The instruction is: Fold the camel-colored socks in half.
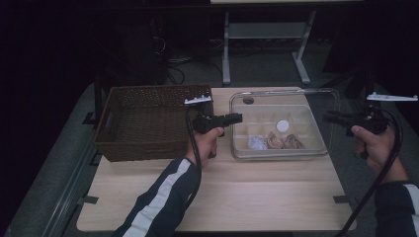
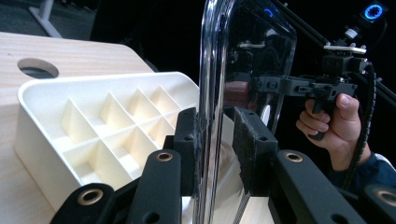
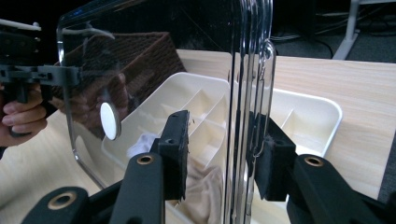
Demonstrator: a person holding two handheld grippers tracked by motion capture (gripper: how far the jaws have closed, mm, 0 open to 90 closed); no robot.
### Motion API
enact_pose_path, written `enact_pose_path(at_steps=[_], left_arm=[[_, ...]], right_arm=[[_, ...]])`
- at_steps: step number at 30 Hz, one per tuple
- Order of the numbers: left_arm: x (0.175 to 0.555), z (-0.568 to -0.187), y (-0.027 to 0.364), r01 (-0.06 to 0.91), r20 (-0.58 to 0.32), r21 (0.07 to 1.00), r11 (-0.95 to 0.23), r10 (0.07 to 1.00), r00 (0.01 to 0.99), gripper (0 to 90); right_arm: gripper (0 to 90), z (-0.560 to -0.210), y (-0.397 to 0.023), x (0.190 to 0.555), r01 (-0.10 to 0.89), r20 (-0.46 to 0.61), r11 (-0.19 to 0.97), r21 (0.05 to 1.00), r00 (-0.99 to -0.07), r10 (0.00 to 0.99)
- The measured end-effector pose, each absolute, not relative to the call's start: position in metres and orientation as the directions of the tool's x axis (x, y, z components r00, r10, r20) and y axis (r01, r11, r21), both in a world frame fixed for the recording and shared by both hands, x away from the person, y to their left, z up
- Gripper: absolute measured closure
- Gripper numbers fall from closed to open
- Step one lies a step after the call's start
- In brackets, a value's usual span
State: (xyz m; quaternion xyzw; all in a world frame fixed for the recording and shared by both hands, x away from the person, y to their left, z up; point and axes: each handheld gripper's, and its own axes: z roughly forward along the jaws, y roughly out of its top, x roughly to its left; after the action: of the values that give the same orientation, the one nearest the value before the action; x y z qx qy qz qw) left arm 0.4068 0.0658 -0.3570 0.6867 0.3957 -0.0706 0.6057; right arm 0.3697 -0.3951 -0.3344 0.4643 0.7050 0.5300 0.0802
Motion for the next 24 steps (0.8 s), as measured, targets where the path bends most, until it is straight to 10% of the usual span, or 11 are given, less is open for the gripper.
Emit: enact_pose_path(at_steps=[24], left_arm=[[0.458, -0.371, 0.035, 0.773, -0.633, 0.631, 0.064, 0.620, 0.464, 59.5]], right_arm=[[46.8, -0.363, -0.396, 0.438, 0.711, 0.507, -0.105, 0.696, -0.382, 0.773]])
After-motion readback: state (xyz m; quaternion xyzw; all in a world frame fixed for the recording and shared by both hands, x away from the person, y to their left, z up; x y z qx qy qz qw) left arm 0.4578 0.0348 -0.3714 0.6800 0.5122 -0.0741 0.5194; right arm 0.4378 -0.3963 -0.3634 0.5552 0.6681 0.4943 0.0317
